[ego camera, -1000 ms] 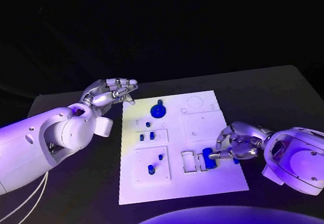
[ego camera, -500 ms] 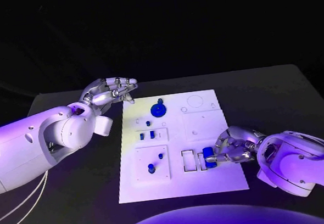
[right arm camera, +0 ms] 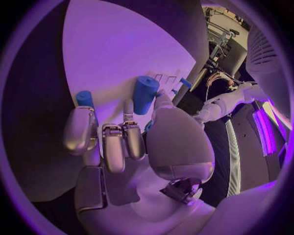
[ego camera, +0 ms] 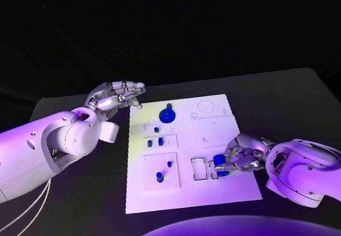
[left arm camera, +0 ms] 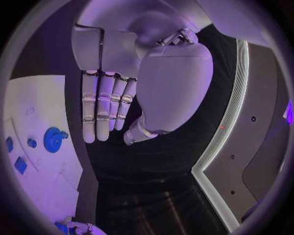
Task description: Assemble the parts on the task board
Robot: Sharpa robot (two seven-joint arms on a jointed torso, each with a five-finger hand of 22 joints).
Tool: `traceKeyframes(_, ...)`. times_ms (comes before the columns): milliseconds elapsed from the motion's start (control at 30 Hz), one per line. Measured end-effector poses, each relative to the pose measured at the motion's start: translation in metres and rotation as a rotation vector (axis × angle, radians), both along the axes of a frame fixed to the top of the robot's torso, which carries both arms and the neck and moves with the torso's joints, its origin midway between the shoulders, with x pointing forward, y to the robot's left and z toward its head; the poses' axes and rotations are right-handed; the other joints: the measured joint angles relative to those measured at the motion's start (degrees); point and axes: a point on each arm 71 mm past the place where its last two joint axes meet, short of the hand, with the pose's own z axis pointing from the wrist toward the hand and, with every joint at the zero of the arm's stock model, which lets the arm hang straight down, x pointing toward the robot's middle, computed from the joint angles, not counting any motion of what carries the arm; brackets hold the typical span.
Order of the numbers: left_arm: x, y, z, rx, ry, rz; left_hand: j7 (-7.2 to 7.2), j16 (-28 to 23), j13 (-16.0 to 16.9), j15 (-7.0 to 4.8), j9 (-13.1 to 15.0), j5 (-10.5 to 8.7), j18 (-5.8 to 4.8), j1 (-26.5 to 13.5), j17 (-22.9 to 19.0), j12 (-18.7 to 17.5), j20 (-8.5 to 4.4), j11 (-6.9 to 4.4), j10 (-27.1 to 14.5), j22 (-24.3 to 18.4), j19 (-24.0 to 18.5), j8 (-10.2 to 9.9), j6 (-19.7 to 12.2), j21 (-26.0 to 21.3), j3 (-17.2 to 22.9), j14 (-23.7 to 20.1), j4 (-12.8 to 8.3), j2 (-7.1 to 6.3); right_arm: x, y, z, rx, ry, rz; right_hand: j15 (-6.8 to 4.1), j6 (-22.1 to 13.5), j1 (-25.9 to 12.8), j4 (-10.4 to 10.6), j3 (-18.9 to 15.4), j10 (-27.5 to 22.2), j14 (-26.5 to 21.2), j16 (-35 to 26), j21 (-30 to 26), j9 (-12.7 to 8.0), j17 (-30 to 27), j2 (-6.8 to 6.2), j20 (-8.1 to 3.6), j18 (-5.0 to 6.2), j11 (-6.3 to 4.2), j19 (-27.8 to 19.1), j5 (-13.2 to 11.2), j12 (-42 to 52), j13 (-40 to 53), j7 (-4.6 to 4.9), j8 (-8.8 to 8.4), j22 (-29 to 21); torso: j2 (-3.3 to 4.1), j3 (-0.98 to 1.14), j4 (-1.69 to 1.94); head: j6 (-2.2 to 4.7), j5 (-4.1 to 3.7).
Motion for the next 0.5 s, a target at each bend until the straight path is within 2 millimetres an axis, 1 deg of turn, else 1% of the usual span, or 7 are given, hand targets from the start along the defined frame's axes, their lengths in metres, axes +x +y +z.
traceKeyframes(100,0.0000,0.0002,0.0000,0.000,0.000,0.000,0.00,0.00,0.00,0.00,0.00,0.00,0.00,0.00,0.00,0.00,0.00,0.00,0.00,0.00,0.00,0.00,0.00,0.00,0.00,0.00,0.00,0.00,-0.0001,0.0018,0.0006,0.000,-0.006,0.005,-0.22,0.31,2.99,-0.52,0.58,-0.06,-0.19,-0.02,0.03,-0.01,0.00,0.52,0.00,0.00,-0.06,0.00,-0.13,0.24,0.00,0.12,-0.41,0.00,0.00,-0.02,0.00,0.01,0.01)
traceKeyframes(167,-0.0001,0.0003,0.0000,0.000,0.000,0.000,0.00,0.00,0.00,0.00,0.00,0.00,0.00,0.00,0.00,0.00,0.00,0.00,0.00,0.00,0.00,0.00,0.00,0.00,0.00,0.00,0.00,0.00,0.0002,0.0025,0.0016,0.001,-0.011,0.006,-0.42,0.54,5.38,-0.42,1.28,-0.05,0.01,-0.02,0.24,-0.66,0.00,1.03,-0.20,0.00,-0.05,0.20,-0.24,0.24,0.00,0.05,-0.96,0.00,0.00,-0.03,0.00,-0.05,0.01)
traceKeyframes(267,-0.0001,0.0004,0.0000,0.000,0.001,0.000,0.00,0.00,0.00,0.00,0.00,0.00,0.00,0.00,0.00,0.00,0.00,0.00,0.00,0.00,0.00,0.00,0.00,0.00,0.00,0.00,0.00,0.00,0.0005,0.0025,0.0022,0.000,-0.018,0.006,-0.42,0.89,6.82,0.61,2.33,-0.04,0.01,-0.02,0.24,-1.54,0.00,-0.09,-0.20,0.00,-0.34,0.20,-0.04,0.50,0.00,-0.29,-1.48,-0.01,-0.01,-0.04,0.00,-0.08,0.01)
traceKeyframes(333,-0.0001,0.0005,0.0000,0.000,0.001,0.000,0.00,0.00,0.00,0.00,0.00,0.00,0.00,0.00,0.00,0.00,0.00,0.00,0.00,0.00,0.00,0.00,0.00,0.00,0.00,0.00,0.00,0.00,0.0007,0.0024,0.0025,-0.001,-0.022,0.005,-0.42,1.52,8.04,1.76,3.48,-0.10,0.01,-0.02,0.24,-2.25,-0.01,-1.30,-0.40,0.01,-0.50,0.39,0.14,0.50,-0.01,-0.38,-2.34,-0.01,-0.01,-0.06,0.00,-0.08,0.01)
traceKeyframes(400,-0.0002,0.0005,0.0000,0.000,0.001,0.000,0.00,0.00,0.00,0.00,0.00,0.00,0.00,0.00,0.00,0.00,0.00,0.00,0.00,0.00,0.00,0.00,0.00,0.00,0.00,0.00,0.00,0.00,0.0011,0.0021,0.0029,-0.001,-0.027,0.003,-0.45,2.04,9.02,2.89,4.62,-0.10,-0.02,-0.02,0.24,-2.90,-0.01,-2.27,-0.40,0.00,-0.50,0.40,0.15,0.51,-0.01,-0.42,-2.72,-0.01,-0.04,-0.07,0.00,-0.05,0.01)
traceKeyframes(433,-0.0002,0.0006,0.0000,0.000,0.001,0.000,0.00,0.00,0.00,0.00,0.00,0.00,0.00,0.00,0.00,0.00,0.00,0.00,0.00,0.00,0.00,0.00,0.00,0.00,0.00,0.00,0.00,0.00,0.0013,0.0018,0.0032,-0.001,-0.030,0.002,-0.62,2.16,9.87,3.37,5.12,-0.10,-0.19,-0.02,0.24,-3.07,-0.01,-2.35,-0.40,0.00,-0.50,0.40,0.15,0.50,-0.01,-0.51,-3.04,-0.01,-0.04,-0.07,0.00,-0.03,0.01)
traceKeyframes(500,-0.0002,0.0006,0.0000,0.000,0.001,0.000,0.00,0.00,0.00,0.00,0.00,0.00,0.00,0.00,0.00,0.00,0.00,0.00,0.00,0.00,0.00,0.00,0.00,0.00,0.00,0.00,0.00,0.00,0.0011,0.0014,0.0036,0.000,-0.033,0.000,-0.73,2.54,10.42,4.21,5.99,-0.10,-0.08,-0.02,0.24,-3.34,-0.01,-2.81,-0.40,0.01,-0.50,0.40,0.15,0.50,-0.01,-0.31,-3.27,0.01,-0.06,-0.07,0.00,0.00,0.01)
